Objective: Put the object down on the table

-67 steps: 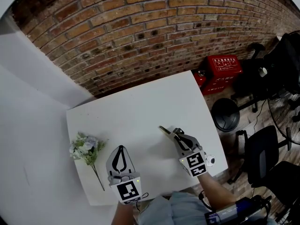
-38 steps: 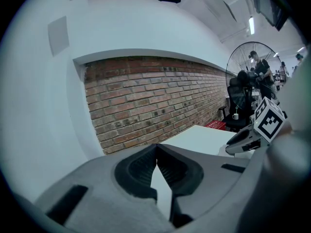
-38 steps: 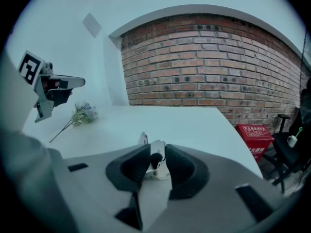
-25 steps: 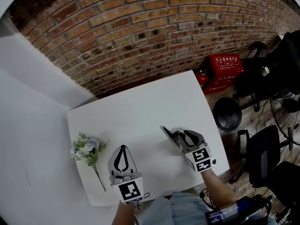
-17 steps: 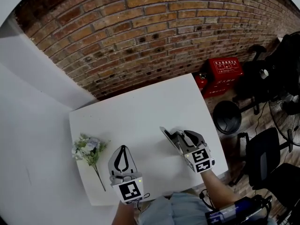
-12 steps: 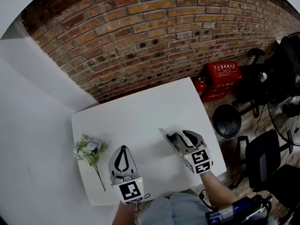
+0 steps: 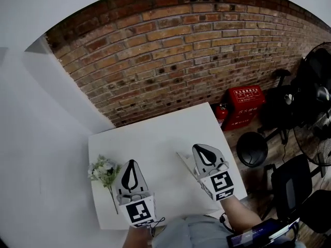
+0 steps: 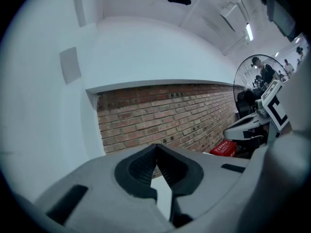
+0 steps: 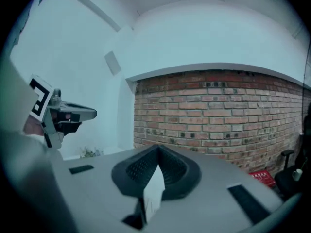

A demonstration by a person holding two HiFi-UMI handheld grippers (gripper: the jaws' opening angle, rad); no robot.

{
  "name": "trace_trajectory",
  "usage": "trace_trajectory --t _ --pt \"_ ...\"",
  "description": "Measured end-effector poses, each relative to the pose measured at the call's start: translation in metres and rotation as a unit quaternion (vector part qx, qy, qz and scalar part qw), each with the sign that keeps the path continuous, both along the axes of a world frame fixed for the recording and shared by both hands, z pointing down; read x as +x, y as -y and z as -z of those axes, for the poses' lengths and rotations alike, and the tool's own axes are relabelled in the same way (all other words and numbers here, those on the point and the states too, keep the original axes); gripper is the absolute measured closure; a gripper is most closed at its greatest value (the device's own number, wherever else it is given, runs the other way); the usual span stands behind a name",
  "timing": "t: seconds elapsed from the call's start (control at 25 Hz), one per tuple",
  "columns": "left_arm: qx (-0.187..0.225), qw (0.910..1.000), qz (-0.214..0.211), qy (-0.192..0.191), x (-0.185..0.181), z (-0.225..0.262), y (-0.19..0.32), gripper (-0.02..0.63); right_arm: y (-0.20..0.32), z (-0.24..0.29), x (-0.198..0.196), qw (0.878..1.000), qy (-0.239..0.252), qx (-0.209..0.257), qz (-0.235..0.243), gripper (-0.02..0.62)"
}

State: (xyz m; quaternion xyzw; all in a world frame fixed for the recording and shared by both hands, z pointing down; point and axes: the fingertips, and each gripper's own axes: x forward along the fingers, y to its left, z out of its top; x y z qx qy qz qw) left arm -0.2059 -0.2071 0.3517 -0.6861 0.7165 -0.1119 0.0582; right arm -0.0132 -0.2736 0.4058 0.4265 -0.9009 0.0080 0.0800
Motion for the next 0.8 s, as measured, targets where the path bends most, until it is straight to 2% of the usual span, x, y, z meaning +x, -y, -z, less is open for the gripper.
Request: trace_trajectory --t 0.2,0.44,0.8 --pt "0.035 0.9994 0.001 0.007 0.003 0.034 -0.003 0.597 -0.003 0.044 -0.007 0.999 0.010 0.039 0.011 0.589" --pt "0.061 0.9979 -0.001 0.024 0.005 0.051 -0.009 0.597 -0.009 0.066 -0.006 0.998 0.013 0.065 0.016 0.591" --pt "0.055 0.9982 -0.001 0.023 0.005 0.048 -0.011 0.597 -0.012 0.070 -0.011 0.997 0.019 0.066 0.019 0.591"
